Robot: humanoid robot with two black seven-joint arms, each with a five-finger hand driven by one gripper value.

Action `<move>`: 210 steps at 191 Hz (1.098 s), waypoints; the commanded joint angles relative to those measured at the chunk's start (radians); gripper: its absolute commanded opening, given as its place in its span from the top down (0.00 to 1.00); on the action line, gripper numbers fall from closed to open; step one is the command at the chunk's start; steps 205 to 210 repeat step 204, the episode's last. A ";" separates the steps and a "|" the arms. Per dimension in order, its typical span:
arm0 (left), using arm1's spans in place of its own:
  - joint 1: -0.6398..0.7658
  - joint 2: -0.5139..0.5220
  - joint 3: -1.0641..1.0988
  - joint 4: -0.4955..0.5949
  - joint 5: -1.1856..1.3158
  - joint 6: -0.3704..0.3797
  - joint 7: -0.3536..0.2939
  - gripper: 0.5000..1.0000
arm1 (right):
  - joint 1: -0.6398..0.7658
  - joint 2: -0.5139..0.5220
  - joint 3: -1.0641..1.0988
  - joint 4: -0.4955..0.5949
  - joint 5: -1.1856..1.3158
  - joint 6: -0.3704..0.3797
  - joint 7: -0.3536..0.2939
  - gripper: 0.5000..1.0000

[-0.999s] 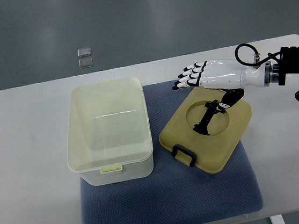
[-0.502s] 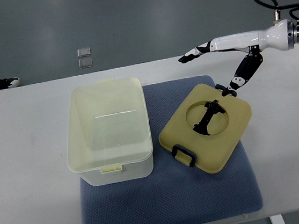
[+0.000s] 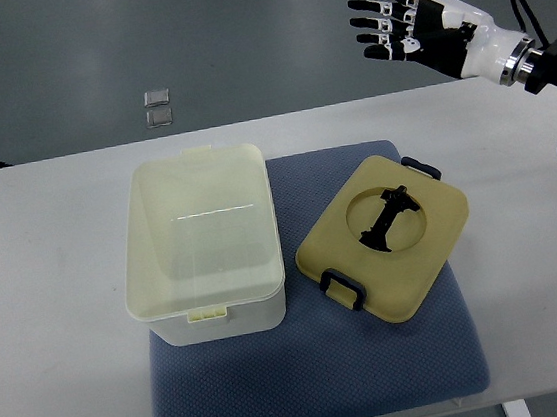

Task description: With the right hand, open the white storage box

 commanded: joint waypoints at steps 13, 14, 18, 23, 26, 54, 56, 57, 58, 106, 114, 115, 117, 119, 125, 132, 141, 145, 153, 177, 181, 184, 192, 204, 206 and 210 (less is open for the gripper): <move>0.000 0.000 0.000 0.000 0.000 0.000 0.000 0.00 | -0.042 0.079 0.018 -0.108 0.304 0.000 -0.126 0.14; 0.000 0.000 0.000 0.000 0.000 0.000 0.000 0.00 | -0.042 0.079 0.018 -0.108 0.304 0.000 -0.126 0.14; 0.000 0.000 0.000 0.000 0.000 0.000 0.000 0.00 | -0.048 0.085 0.028 -0.115 0.324 0.000 -0.137 0.14; 0.000 0.000 0.000 0.000 0.000 0.000 0.000 0.00 | -0.060 0.092 0.041 -0.121 0.341 0.000 -0.155 0.14; 0.000 0.000 0.000 0.000 0.000 0.000 0.000 0.00 | -0.065 0.094 0.045 -0.121 0.342 0.000 -0.163 0.14; 0.000 0.000 0.000 0.000 0.000 0.000 0.000 0.00 | -0.102 0.134 0.063 -0.120 0.349 0.003 -0.206 0.14; 0.000 0.000 0.000 0.000 0.000 0.000 0.000 0.00 | -0.105 0.140 0.063 -0.120 0.346 0.003 -0.206 0.14; 0.000 0.000 0.000 0.000 0.000 0.000 0.000 0.00 | -0.105 0.140 0.063 -0.120 0.346 0.003 -0.206 0.14; 0.000 0.000 0.000 0.000 0.000 0.000 0.000 0.00 | -0.108 0.145 0.063 -0.120 0.346 0.005 -0.206 0.14; 0.000 0.000 0.000 0.000 0.000 0.000 0.000 0.00 | -0.154 0.192 0.064 -0.120 0.333 0.019 -0.206 0.14; 0.000 0.000 0.000 0.000 0.000 0.000 0.000 0.00 | -0.152 0.195 0.066 -0.120 0.333 0.020 -0.206 0.14; 0.000 0.000 0.000 0.000 0.000 0.000 0.000 0.00 | -0.154 0.197 0.066 -0.120 0.333 0.022 -0.206 0.14; 0.000 0.000 0.000 0.000 0.000 0.000 0.000 0.00 | -0.154 0.197 0.066 -0.120 0.333 0.022 -0.206 0.14; 0.000 0.000 0.000 0.000 0.000 0.000 0.000 0.00 | -0.154 0.197 0.066 -0.120 0.333 0.022 -0.206 0.14; 0.000 0.000 0.000 0.000 0.000 0.000 0.000 0.00 | -0.154 0.197 0.066 -0.120 0.333 0.025 -0.204 0.14; 0.000 0.000 0.000 0.000 0.000 0.000 0.000 0.00 | -0.154 0.198 0.066 -0.120 0.333 0.034 -0.204 0.14; 0.000 0.000 0.000 0.000 0.000 0.000 0.000 0.00 | -0.157 0.201 0.066 -0.120 0.333 0.045 -0.201 0.14; 0.000 0.000 0.000 0.000 0.000 0.000 0.000 0.00 | -0.160 0.203 0.066 -0.121 0.333 0.048 -0.200 0.14; 0.000 0.000 0.000 0.000 0.000 0.000 0.000 0.00 | -0.162 0.203 0.066 -0.120 0.333 0.055 -0.198 0.14; 0.000 0.000 0.000 0.000 0.000 0.000 0.000 0.00 | -0.163 0.201 0.066 -0.121 0.333 0.059 -0.197 0.14; 0.000 0.000 0.000 0.000 0.000 0.000 0.000 0.00 | -0.163 0.201 0.066 -0.120 0.333 0.059 -0.197 0.14; 0.000 0.000 0.000 0.000 0.000 0.000 0.000 0.00 | -0.163 0.200 0.066 -0.120 0.333 0.059 -0.197 0.13; 0.000 0.000 0.000 0.000 0.000 0.000 0.000 0.00 | -0.163 0.198 0.066 -0.120 0.333 0.060 -0.197 0.14; 0.000 0.000 0.000 0.000 0.000 0.000 0.000 0.00 | -0.165 0.195 0.066 -0.120 0.333 0.066 -0.197 0.14; 0.000 0.000 0.000 0.000 0.000 0.000 0.000 0.00 | -0.165 0.195 0.066 -0.120 0.333 0.066 -0.197 0.14; 0.000 0.000 0.000 0.000 0.000 0.000 0.000 0.00 | -0.165 0.195 0.066 -0.120 0.333 0.066 -0.197 0.14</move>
